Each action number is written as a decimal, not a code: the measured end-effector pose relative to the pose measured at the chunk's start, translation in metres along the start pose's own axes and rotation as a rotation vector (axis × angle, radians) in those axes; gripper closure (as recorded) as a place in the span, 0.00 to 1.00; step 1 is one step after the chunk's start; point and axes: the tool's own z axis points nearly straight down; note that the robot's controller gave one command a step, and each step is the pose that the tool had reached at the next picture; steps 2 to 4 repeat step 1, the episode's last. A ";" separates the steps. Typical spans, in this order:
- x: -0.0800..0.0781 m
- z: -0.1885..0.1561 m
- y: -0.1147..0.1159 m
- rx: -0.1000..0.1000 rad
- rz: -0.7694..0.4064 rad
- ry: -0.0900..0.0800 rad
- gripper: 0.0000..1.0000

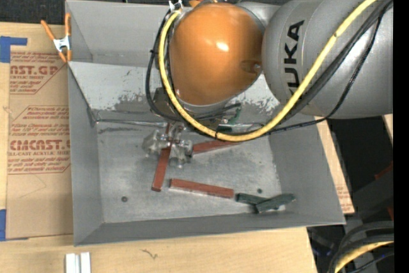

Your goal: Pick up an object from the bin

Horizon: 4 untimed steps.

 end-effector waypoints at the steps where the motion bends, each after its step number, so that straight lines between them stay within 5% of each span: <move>1: 0.000 0.000 0.000 0.000 0.000 0.000 1.00; 4: 0.000 0.000 0.000 0.000 0.000 0.000 1.00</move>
Offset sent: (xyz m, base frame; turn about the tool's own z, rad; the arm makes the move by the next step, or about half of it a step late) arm 0.0000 0.0000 0.0000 0.0000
